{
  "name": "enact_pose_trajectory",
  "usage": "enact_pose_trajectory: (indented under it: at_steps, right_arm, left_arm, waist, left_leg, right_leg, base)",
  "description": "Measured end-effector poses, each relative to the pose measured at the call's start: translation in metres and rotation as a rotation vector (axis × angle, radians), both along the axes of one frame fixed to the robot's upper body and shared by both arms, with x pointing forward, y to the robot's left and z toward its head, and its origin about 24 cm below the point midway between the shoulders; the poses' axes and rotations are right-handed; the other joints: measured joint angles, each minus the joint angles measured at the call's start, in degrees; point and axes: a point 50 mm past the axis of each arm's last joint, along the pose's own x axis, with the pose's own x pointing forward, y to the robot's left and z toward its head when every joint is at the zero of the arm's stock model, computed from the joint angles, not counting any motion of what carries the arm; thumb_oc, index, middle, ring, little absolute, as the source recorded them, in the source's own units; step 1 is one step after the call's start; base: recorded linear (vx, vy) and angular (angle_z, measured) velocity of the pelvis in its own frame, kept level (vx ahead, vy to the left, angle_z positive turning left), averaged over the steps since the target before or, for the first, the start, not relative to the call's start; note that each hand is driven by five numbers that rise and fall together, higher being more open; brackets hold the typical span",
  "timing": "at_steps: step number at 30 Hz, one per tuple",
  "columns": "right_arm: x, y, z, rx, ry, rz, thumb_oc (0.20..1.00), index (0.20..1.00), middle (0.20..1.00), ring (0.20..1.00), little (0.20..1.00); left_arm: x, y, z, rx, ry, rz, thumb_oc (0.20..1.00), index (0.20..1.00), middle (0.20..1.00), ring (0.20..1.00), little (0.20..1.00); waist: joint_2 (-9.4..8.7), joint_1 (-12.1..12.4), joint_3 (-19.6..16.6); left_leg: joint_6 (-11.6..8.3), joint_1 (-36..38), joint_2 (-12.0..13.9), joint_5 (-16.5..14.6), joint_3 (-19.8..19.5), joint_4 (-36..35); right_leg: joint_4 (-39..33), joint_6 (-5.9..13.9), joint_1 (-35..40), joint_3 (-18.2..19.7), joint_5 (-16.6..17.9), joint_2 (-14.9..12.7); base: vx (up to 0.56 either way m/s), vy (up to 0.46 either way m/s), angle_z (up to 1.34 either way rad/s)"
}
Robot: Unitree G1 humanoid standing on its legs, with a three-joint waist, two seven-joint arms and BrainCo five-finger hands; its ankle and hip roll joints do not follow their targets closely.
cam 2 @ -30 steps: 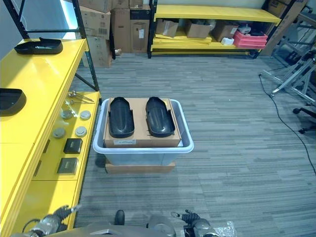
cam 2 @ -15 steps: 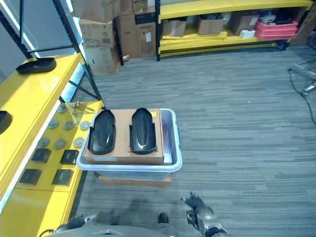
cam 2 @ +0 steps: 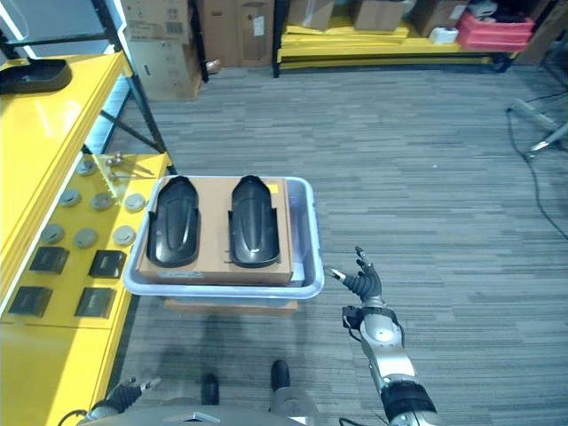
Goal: Move parts from the plastic box to the shelf.
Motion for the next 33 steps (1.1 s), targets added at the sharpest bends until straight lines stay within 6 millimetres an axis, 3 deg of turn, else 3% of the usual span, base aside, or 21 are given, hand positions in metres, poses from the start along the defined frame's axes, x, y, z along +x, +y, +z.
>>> enact_pose_trajectory:
  at_steps: [5, 7, 9, 11, 12, 15, 17, 21, 22, 23, 24, 25, 26, 30, 33]
  right_arm:
    - [0.065, 0.025, 0.062, -0.113, -0.211, 0.048, 1.000, 1.000, 1.000, 1.000, 1.000]
    - [0.078, 0.026, 0.078, -0.140, -0.251, 0.037, 1.000, 1.000, 1.000, 1.000, 1.000]
    - [0.087, 0.026, 0.086, -0.181, -0.260, 0.005, 1.000, 1.000, 1.000, 1.000, 1.000]
    - [0.081, 0.023, 0.078, -0.197, -0.241, -0.011, 1.000, 1.000, 1.000, 1.000, 1.000]
    - [0.089, 0.031, 0.079, -0.192, -0.239, -0.025, 1.000, 1.000, 1.000, 1.000, 1.000]
    - [0.115, 0.028, 0.107, -0.238, -0.250, -0.117, 1.000, 1.000, 1.000, 1.000, 1.000]
    - [0.118, 0.027, 0.106, -0.256, -0.217, -0.140, 1.000, 1.000, 1.000, 1.000, 1.000]
    - [0.130, 0.018, 0.110, -0.329, -0.124, -0.155, 1.000, 1.000, 1.000, 1.000, 1.000]
    - [0.133, 0.017, 0.115, -0.324, -0.117, -0.160, 0.840, 0.840, 0.840, 0.840, 0.840]
    - [0.134, 0.015, 0.117, -0.317, -0.107, -0.157, 0.598, 0.598, 0.598, 0.598, 0.598]
    - [0.135, 0.013, 0.118, -0.321, -0.096, -0.150, 0.410, 0.410, 0.410, 0.410, 0.410]
    - [0.137, 0.012, 0.123, -0.344, -0.089, -0.144, 0.410, 0.410, 0.410, 0.410, 0.410]
    - [0.138, 0.010, 0.128, -0.352, -0.090, -0.147, 0.200, 0.200, 0.200, 0.200, 0.200]
    - [0.137, -0.008, 0.139, -0.381, -0.079, -0.167, 0.200, 0.200, 0.200, 0.200, 0.200]
    - [0.135, -0.014, 0.137, -0.387, -0.063, -0.176, 0.200, 0.200, 0.200, 0.200, 0.200]
  left_arm:
    - [0.052, -0.019, 0.015, 0.008, -0.148, -0.144, 1.000, 1.000, 1.000, 1.000, 1.000]
    - [0.067, -0.025, 0.020, 0.006, -0.184, -0.171, 1.000, 1.000, 1.000, 1.000, 1.000]
    - [0.068, -0.026, 0.021, 0.019, -0.191, -0.173, 1.000, 1.000, 1.000, 1.000, 1.000]
    - [0.062, -0.024, 0.019, 0.022, -0.178, -0.158, 1.000, 1.000, 1.000, 1.000, 1.000]
    - [0.058, -0.024, 0.017, 0.019, -0.178, -0.136, 1.000, 1.000, 1.000, 1.000, 1.000]
    - [0.077, -0.028, 0.023, 0.013, -0.213, -0.118, 1.000, 1.000, 1.000, 1.000, 1.000]
    - [0.085, -0.030, 0.027, 0.024, -0.238, -0.127, 1.000, 1.000, 1.000, 1.000, 1.000]
    - [0.086, -0.030, 0.028, 0.026, -0.241, -0.144, 1.000, 1.000, 1.000, 1.000, 1.000]
    - [0.086, -0.031, 0.027, 0.022, -0.239, -0.147, 1.000, 1.000, 1.000, 1.000, 1.000]
    - [0.087, -0.033, 0.028, 0.018, -0.244, -0.150, 1.000, 1.000, 1.000, 1.000, 1.000]
    - [0.089, -0.035, 0.029, 0.015, -0.251, -0.160, 1.000, 1.000, 1.000, 1.000, 1.000]
    - [0.091, -0.037, 0.030, 0.012, -0.262, -0.176, 1.000, 1.000, 1.000, 1.000, 1.000]
    - [0.093, -0.039, 0.032, 0.007, -0.276, -0.189, 1.000, 1.000, 1.000, 1.000, 1.000]
    - [0.098, -0.043, 0.034, -0.008, -0.290, -0.205, 1.000, 1.000, 1.000, 1.000, 1.000]
    - [0.097, -0.043, 0.033, -0.015, -0.282, -0.207, 1.000, 1.000, 1.000, 1.000, 1.000]
  waist:
    - [0.77, 2.4, 4.2]
    - [0.71, 3.1, 6.1]
    - [0.45, 4.1, 7.4]
    - [0.34, 4.0, 8.2]
    - [0.29, 4.2, 8.5]
    - [0.96, 3.6, 9.6]
    - [1.32, 5.6, 10.6]
    - [1.39, 5.7, 11.5]
    - [1.39, 5.6, 11.5]
    - [1.39, 5.7, 11.5]
    - [1.39, 5.9, 11.5]
    - [1.40, 6.0, 11.5]
    - [1.40, 5.9, 11.5]
    - [1.43, 6.3, 11.5]
    - [1.46, 6.3, 11.4]
  left_leg:
    - [0.44, -6.7, -0.9, 3.0, -2.1, 0.0]
    - [0.23, -8.4, -1.0, 3.9, -3.5, 0.0]
    - [0.10, -9.7, -1.1, 4.2, -3.8, 0.0]
    - [0.18, -9.3, -1.1, 4.3, -3.8, 0.0]
    - [0.17, -10.5, -1.3, 4.5, -3.7, 0.1]
    - [0.06, -15.1, -1.5, 6.0, -4.5, 0.1]
    - [-0.02, -15.8, -1.4, 6.4, -5.2, 0.1]
    - [-0.07, -16.8, -1.7, 6.7, -5.9, 0.1]
    - [-0.12, -16.9, -1.8, 6.7, -6.0, 0.1]
    - [-0.14, -16.9, -1.8, 6.7, -6.1, 0.1]
    - [-0.20, -17.0, -1.8, 6.8, -6.3, 0.1]
    - [-0.32, -17.2, -1.8, 6.9, -6.5, 0.1]
    - [-0.18, -17.5, -1.8, 7.2, -6.7, 0.1]
    - [-0.18, -17.6, -1.9, 7.4, -7.5, 0.1]
    - [-0.16, -17.0, -1.9, 7.5, -7.9, 0.1]
  right_leg:
    - [0.4, 0.14, -5.8, -2.0, 2.6, -1.0]
    - [0.4, 0.06, -6.8, -3.2, 2.9, -1.0]
    - [0.0, 0.12, -8.0, -3.4, 3.0, -1.2]
    - [0.3, 0.09, -7.5, -3.8, 3.2, -1.2]
    - [0.2, 0.19, -8.2, -4.4, 3.3, -1.4]
    - [0.4, -0.07, -12.8, -4.8, 4.7, -1.5]
    - [0.4, -0.25, -13.3, -5.4, 4.9, -1.4]
    - [0.4, -0.03, -14.0, -5.9, 4.7, -1.8]
    - [0.4, 0.03, -14.1, -5.9, 4.7, -1.8]
    - [0.4, 0.13, -14.0, -6.0, 4.6, -1.8]
    - [0.4, 0.23, -14.0, -6.1, 4.6, -1.8]
    - [0.4, 0.25, -14.2, -6.2, 4.5, -1.8]
    - [0.4, 0.26, -14.3, -6.4, 4.6, -1.8]
    - [0.4, -0.08, -14.0, -7.5, 4.8, -2.0]
    - [0.4, -0.17, -13.3, -7.7, 4.9, -2.0]
  base:
    - [-0.14, 0.000, 0.19]
    - [-0.10, 0.006, 0.43]
    - [-0.02, 0.001, 0.15]
    - [-0.15, 0.072, 0.02]
    - [-0.18, 0.092, -0.13]
    - [-0.04, 0.041, 0.17]
    - [-0.05, 0.034, 0.18]
    - [-0.03, 0.007, 0.05]
    - [-0.01, -0.008, 0.08]
    - [-0.02, -0.007, 0.06]
    - [-0.01, -0.006, 0.08]
    - [-0.01, -0.009, 0.11]
    - [0.00, -0.007, 0.11]
    - [0.02, 0.002, 0.11]
    - [0.01, 0.003, 0.04]
